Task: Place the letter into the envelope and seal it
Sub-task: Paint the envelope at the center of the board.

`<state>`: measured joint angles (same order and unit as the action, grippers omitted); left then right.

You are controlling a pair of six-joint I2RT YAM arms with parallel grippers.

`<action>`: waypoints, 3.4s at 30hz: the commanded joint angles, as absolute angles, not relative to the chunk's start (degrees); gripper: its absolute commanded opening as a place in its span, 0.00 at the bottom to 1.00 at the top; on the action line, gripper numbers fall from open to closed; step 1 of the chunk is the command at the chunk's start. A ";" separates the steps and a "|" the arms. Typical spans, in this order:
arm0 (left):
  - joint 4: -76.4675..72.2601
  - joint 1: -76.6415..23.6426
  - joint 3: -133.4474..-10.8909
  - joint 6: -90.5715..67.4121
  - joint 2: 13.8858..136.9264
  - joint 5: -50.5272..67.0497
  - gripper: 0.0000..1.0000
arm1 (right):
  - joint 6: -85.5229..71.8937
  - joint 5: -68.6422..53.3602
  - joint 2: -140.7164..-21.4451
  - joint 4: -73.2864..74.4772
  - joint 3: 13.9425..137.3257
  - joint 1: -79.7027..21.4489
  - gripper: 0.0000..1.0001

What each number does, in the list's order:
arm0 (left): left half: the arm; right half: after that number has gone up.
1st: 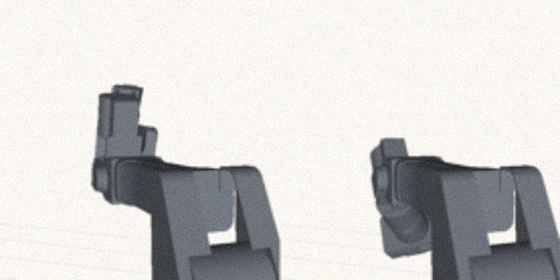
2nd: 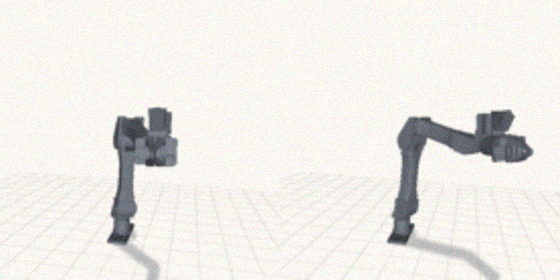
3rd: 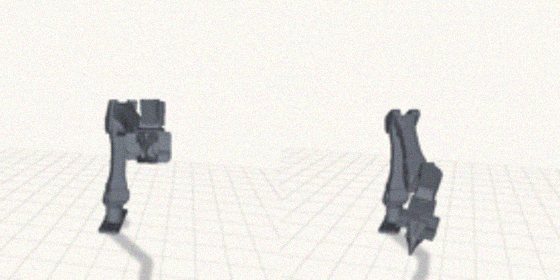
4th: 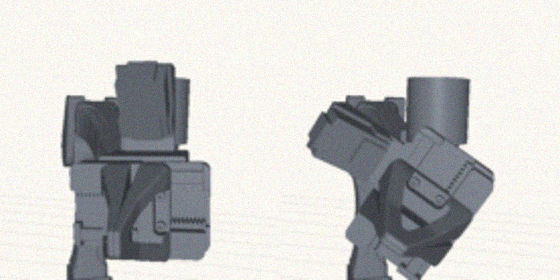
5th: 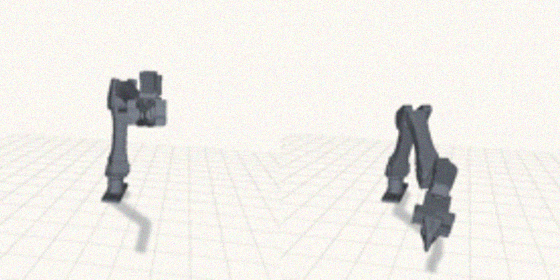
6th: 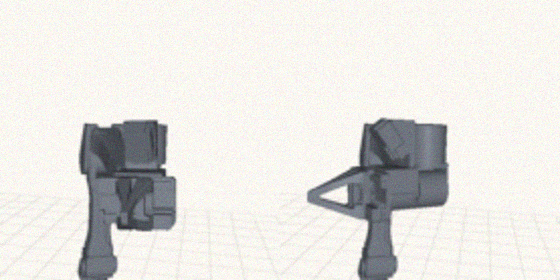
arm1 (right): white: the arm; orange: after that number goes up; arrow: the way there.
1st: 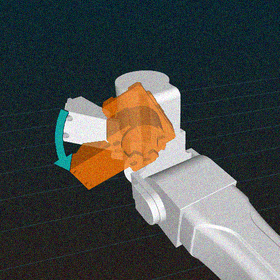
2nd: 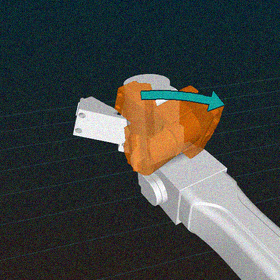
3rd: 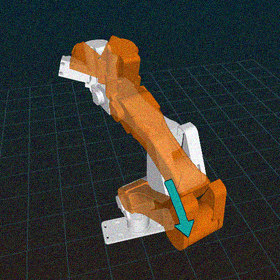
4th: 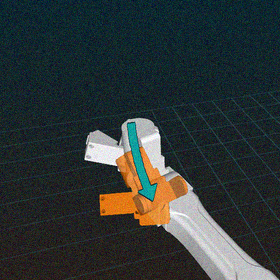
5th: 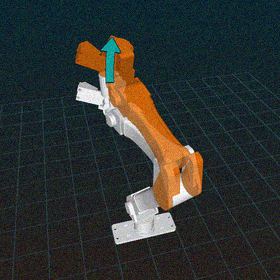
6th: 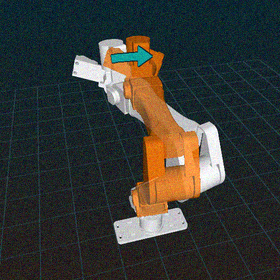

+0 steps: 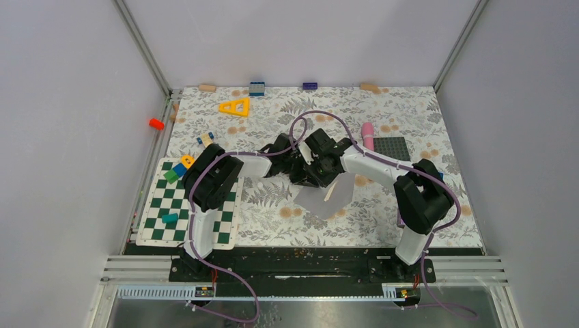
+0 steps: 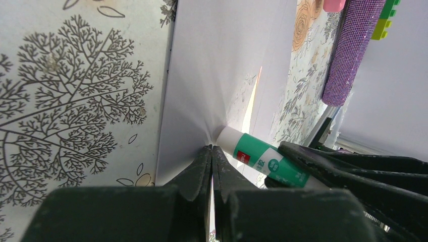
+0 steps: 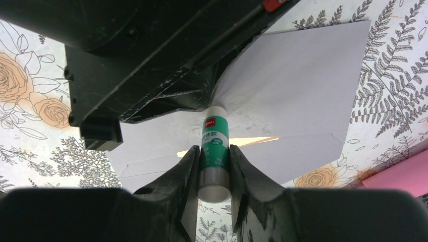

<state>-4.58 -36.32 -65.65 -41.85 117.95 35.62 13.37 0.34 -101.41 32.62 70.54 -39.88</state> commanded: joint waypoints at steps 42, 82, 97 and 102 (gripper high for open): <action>-2.69 -37.95 -65.87 -37.98 120.28 29.97 0.00 | 14.16 10.91 -106.39 28.49 74.88 -40.16 0.00; -2.72 -37.97 -65.68 -37.80 119.30 29.66 0.00 | 16.37 18.66 -106.59 33.47 73.76 -40.07 0.00; -2.88 -37.96 -65.83 -37.92 119.77 30.12 0.00 | 13.59 9.25 -108.22 33.86 76.34 -40.05 0.00; -2.90 -37.97 -65.79 -37.88 119.79 30.12 0.00 | 15.68 17.38 -108.05 30.25 74.62 -40.07 0.00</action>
